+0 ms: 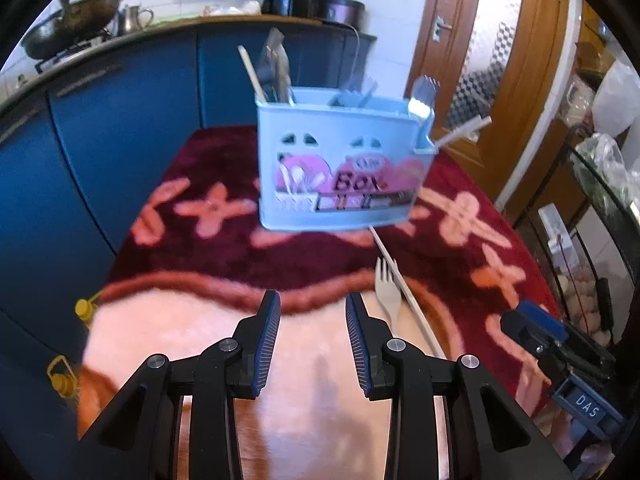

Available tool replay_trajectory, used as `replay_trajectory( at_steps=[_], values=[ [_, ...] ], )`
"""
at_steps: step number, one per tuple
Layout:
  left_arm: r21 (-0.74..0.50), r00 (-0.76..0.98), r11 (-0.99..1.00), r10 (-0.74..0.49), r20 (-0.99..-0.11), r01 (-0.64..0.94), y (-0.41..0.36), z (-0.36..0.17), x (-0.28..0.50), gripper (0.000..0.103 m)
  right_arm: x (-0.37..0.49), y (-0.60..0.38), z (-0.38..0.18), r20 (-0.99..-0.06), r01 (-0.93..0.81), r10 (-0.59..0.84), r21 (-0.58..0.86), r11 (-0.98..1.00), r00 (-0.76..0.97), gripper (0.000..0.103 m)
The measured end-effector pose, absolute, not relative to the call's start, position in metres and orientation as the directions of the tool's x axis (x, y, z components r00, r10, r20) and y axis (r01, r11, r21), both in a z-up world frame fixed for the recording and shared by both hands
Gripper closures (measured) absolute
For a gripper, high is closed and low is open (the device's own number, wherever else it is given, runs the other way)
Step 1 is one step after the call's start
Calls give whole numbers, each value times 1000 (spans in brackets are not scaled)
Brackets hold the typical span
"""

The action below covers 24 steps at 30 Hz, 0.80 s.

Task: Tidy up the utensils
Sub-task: 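Move the left gripper down to the white plastic fork on the rug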

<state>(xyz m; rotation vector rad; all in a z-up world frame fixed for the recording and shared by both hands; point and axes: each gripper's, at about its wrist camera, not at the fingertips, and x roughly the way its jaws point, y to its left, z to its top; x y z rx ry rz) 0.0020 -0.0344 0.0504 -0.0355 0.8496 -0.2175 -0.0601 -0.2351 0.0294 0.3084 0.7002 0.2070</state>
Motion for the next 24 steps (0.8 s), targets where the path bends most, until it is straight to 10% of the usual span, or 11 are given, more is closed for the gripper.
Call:
replay_trajectory(
  at_steps=[24],
  values=[
    [-141, 494, 955, -257, -831, 260, -83, -6, 19, 69, -53, -274, 5, -616, -4, 249, 371, 929, 748, 49]
  ],
)
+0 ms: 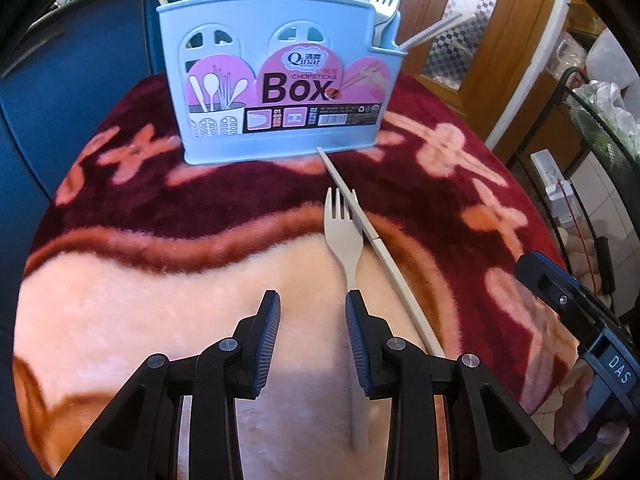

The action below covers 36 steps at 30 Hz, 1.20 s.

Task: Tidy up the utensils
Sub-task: 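Move the left gripper down to the white plastic fork on the rug, then close the left gripper on the white plastic fork handle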

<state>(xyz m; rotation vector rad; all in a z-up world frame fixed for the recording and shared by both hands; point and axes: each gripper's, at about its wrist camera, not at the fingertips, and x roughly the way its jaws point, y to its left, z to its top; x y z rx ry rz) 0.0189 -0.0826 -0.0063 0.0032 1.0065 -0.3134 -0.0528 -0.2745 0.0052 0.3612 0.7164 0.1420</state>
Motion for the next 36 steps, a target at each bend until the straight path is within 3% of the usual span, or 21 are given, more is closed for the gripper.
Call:
replay_trajectory(
  at_steps=[16, 18, 23, 36],
  values=[
    [-84, 475, 943, -238, -847, 323, -108, -15, 33, 69, -48, -284, -4, -626, 11, 258, 393, 920, 736, 49],
    [-99, 475, 944, -247, -845, 315, -107, -15, 36, 72, -47, -285, -5, -630, 14, 257, 391, 920, 733, 49],
    [-124, 485, 949, -257, -836, 290, -98, -13, 40, 95, -46, -284, -7, -635, 17, 259, 394, 919, 728, 49],
    [51, 597, 980, -76, -799, 192, -69, -1, 31, 95, -42, -272, -3, -645, -3, 268, 381, 924, 716, 49]
  ],
)
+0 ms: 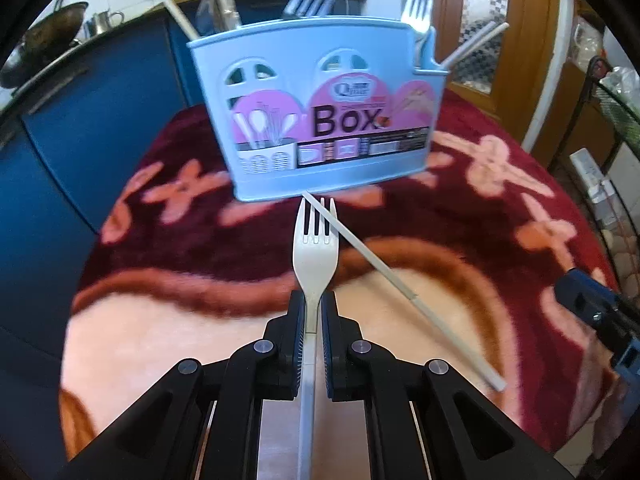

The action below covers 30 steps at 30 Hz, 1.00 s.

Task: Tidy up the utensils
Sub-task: 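Close the left gripper on the white plastic fork handle, then close the right gripper on the wooden chopstick while the left gripper holds the fork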

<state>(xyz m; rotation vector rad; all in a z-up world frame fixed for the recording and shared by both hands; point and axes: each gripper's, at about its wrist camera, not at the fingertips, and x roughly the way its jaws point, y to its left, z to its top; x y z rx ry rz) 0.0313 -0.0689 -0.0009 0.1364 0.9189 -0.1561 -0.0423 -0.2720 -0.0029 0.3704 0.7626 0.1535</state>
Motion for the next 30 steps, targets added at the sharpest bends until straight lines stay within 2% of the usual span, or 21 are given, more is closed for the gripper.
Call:
replay_trajectory(
  at_steps=[7, 15, 30],
  values=[
    [157, 629, 977, 30, -777, 146, -52, -6, 32, 95, -40, -261, 0, -650, -17, 270, 367, 930, 710, 49],
    [-23, 573, 986, -116, -812, 168, -34, -11, 40, 95, -36, -247, 1, -660, -46, 288, 359, 932, 694, 49],
    [-84, 571, 979, -176, -802, 184, -28, -13, 46, 95, -17, -196, -6, -707, -184, 376, 336, 924, 599, 49]
  ],
)
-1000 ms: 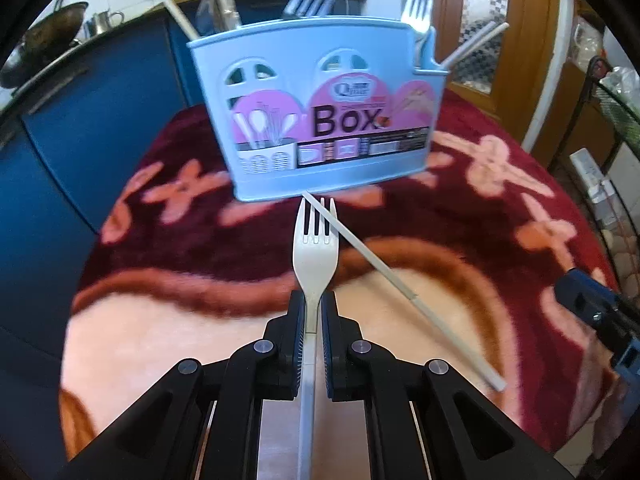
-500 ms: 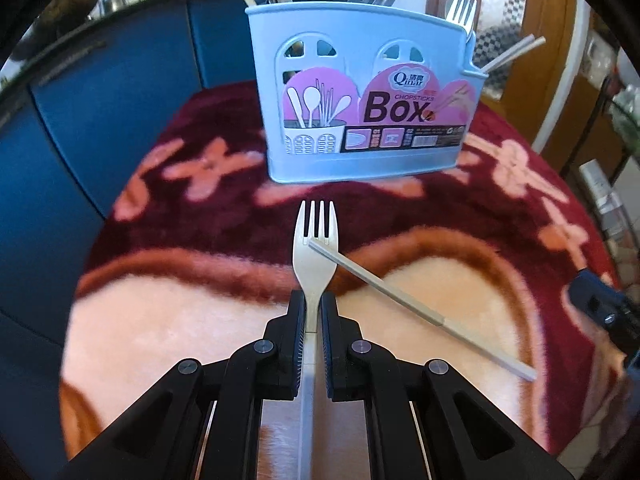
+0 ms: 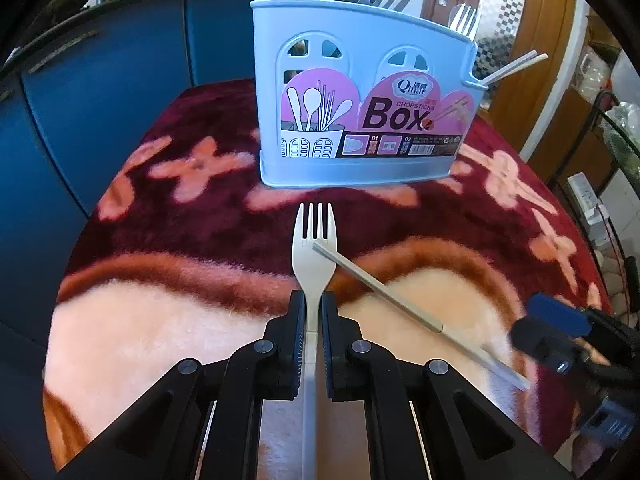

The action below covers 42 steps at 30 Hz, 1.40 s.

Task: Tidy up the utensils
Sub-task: 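Close the right gripper on the wooden chopstick while the left gripper holds the fork, then lift the fork with the left gripper while the right gripper lifts the chopstick toward the caddy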

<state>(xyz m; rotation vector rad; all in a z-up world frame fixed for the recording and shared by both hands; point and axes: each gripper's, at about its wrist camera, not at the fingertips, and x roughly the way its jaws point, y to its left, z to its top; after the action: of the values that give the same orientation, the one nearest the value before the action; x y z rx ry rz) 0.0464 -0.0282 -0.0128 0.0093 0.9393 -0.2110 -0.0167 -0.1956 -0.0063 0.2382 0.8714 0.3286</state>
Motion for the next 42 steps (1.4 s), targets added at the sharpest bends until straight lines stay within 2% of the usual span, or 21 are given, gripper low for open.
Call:
replay_trajectory(
  at_steps=[4, 9, 12, 13, 14, 16, 24, 29, 33, 42],
  values=[
    [-96, 572, 977, -189, -798, 189, -26, -14, 47, 95, -13, -176, -11, -730, -241, 373, 285, 928, 573, 49],
    [-123, 575, 975, -211, -791, 187, -22, -14, 47, 95, -6, -157, -12, -743, -293, 365, 234, 927, 562, 60],
    [-139, 575, 973, -220, -788, 182, -20, -14, 47, 95, -3, -146, -14, -752, -324, 349, 190, 927, 559, 76],
    [-142, 575, 973, -221, -788, 180, -19, -14, 47, 95, -3, -143, -15, -753, -328, 338, 172, 929, 564, 88],
    [-144, 575, 974, -221, -788, 177, -18, -14, 47, 95, -3, -141, -15, -755, -327, 324, 152, 932, 571, 93],
    [-150, 574, 973, -224, -788, 173, -17, -14, 48, 95, -3, -142, -14, -755, -313, 313, 150, 938, 576, 95],
    [-148, 554, 973, -224, -802, 179, -18, -16, 50, 95, -2, -165, -13, -778, -219, 282, 189, 957, 562, 95],
    [-136, 503, 969, -225, -835, 208, -20, -15, 58, 94, 12, -165, -9, -802, -252, 333, 234, 939, 496, 80],
    [-135, 443, 964, -227, -867, 229, -20, -14, 68, 94, 28, -154, -7, -828, -306, 327, 200, 931, 454, 80],
    [-131, 355, 955, -223, -908, 265, -22, -16, 84, 94, 61, -151, -17, -875, -335, 372, 267, 904, 309, 79]
  ],
)
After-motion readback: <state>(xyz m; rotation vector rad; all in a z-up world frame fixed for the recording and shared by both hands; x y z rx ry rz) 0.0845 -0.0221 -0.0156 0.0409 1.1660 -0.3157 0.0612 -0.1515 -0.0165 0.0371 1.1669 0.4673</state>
